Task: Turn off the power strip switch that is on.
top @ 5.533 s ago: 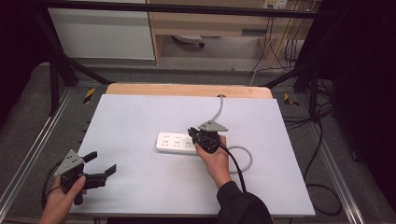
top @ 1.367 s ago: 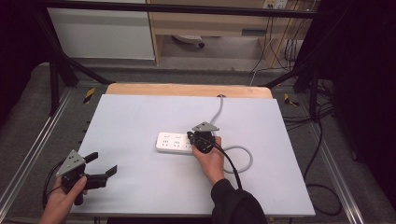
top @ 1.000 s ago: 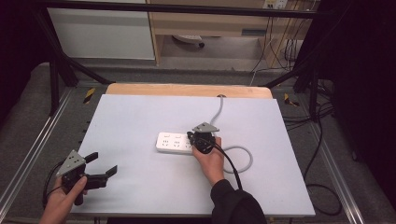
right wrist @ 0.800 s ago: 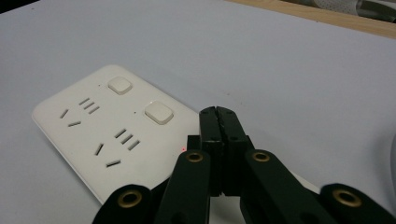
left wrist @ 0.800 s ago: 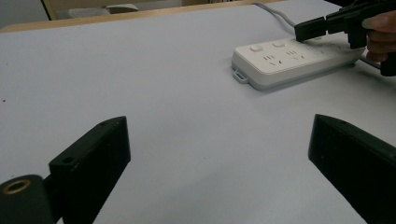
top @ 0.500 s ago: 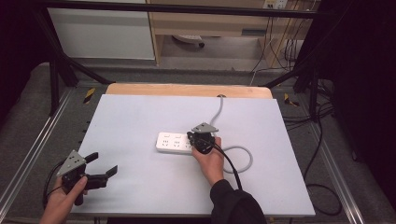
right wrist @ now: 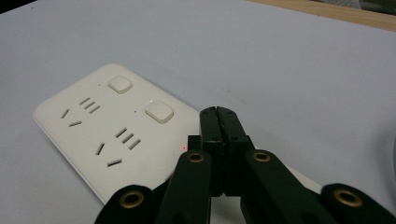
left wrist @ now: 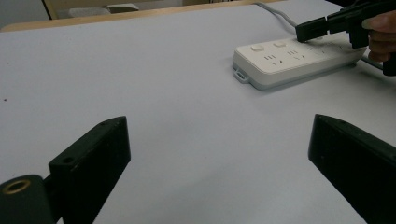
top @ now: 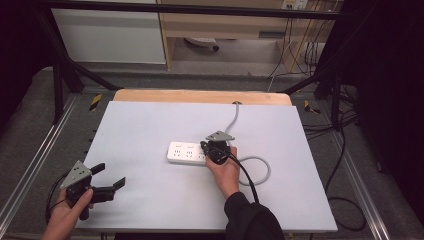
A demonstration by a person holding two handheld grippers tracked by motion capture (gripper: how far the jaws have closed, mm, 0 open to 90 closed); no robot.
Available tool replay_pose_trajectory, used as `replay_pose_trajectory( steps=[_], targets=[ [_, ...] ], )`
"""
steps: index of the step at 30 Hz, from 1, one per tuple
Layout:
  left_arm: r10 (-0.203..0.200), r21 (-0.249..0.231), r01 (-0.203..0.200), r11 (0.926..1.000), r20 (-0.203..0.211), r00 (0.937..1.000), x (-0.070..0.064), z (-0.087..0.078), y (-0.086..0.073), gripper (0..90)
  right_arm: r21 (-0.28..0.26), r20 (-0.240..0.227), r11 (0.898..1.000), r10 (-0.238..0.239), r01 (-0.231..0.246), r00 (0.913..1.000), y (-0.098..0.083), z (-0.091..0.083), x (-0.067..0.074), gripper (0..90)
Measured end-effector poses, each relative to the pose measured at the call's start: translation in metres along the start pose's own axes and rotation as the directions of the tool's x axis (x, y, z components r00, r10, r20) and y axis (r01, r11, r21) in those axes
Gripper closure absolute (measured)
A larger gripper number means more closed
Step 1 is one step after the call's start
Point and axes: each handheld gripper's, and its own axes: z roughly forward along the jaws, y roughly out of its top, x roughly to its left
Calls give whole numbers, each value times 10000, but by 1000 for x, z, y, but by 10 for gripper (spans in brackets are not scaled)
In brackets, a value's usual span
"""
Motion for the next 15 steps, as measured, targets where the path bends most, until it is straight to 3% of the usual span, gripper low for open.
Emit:
replay_pose_trajectory(
  steps=[15],
  targets=[
    [-11,14,11,10000,8,10000,0,0,0,57,-92,-77,9998,180,-180,9998,2,-2,-1,900]
  ],
)
